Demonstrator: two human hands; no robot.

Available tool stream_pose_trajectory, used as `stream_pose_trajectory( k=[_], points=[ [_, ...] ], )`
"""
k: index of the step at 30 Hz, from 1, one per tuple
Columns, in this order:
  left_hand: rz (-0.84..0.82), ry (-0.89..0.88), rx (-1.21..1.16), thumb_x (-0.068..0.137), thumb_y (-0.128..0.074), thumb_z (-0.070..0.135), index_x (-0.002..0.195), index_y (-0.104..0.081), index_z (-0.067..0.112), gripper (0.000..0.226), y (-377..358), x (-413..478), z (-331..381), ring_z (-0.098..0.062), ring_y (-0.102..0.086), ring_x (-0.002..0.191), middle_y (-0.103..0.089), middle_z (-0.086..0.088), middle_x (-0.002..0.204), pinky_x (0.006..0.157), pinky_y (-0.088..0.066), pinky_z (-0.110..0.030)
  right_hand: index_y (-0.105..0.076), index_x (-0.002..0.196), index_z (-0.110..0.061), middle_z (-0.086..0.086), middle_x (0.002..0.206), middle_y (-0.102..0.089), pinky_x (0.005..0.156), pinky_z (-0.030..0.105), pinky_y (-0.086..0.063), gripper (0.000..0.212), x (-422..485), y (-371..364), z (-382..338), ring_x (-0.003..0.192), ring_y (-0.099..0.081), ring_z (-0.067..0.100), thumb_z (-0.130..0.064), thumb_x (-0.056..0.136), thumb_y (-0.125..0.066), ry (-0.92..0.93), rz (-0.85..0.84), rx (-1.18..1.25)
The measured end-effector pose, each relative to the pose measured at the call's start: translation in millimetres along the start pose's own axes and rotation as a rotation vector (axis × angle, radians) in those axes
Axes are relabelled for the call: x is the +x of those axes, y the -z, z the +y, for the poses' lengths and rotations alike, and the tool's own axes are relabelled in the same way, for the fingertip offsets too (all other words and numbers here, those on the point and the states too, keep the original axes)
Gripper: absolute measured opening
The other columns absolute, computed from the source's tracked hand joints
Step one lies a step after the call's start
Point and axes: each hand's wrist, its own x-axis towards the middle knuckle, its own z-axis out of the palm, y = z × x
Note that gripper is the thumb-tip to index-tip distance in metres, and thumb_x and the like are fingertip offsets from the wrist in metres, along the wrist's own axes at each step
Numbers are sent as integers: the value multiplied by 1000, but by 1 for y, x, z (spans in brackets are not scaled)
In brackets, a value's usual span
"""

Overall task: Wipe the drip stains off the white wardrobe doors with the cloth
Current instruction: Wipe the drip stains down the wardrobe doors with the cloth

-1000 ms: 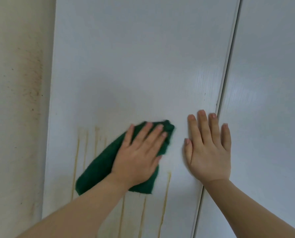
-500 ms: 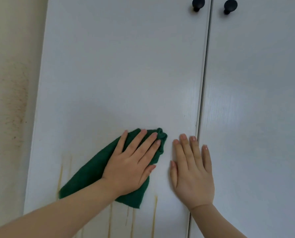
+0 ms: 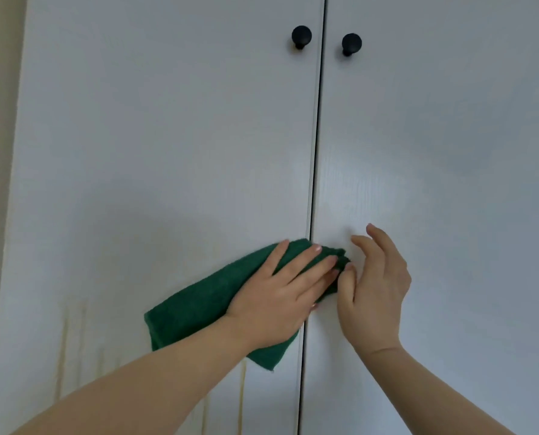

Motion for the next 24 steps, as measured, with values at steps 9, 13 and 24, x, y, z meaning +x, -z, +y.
stream_pose_trajectory(
  k=[9, 13, 24],
  points=[
    [-26, 25, 21, 97, -36, 34, 137, -40, 15, 44, 10, -97, -26, -25, -38, 130, -40, -2, 144, 110, -23, -51, -48, 117, -16, 10, 127, -57, 98, 34, -28, 38, -44, -9, -28, 119, -46, 22, -10, 81, -39, 319, -237, -62],
    [-32, 277, 40, 99, -31, 34, 139, -36, 13, 46, 16, -122, -54, -28, -36, 131, -35, -7, 143, 111, -21, -52, -52, 123, -14, 7, 135, -53, 107, 37, -23, 42, -51, -34, -59, 128, -43, 24, -9, 83, -40, 422, -285, -53],
    [-57, 1181, 56, 96, -25, 33, 142, -31, 0, 56, 21, -194, -85, -33, -25, 136, -33, -19, 147, 110, -19, -51, -33, 142, -15, 10, 149, -35, 115, 47, -7, 50, -61, -102, -95, 139, -22, 29, -32, 95, -32, 459, -297, -264]
  ],
)
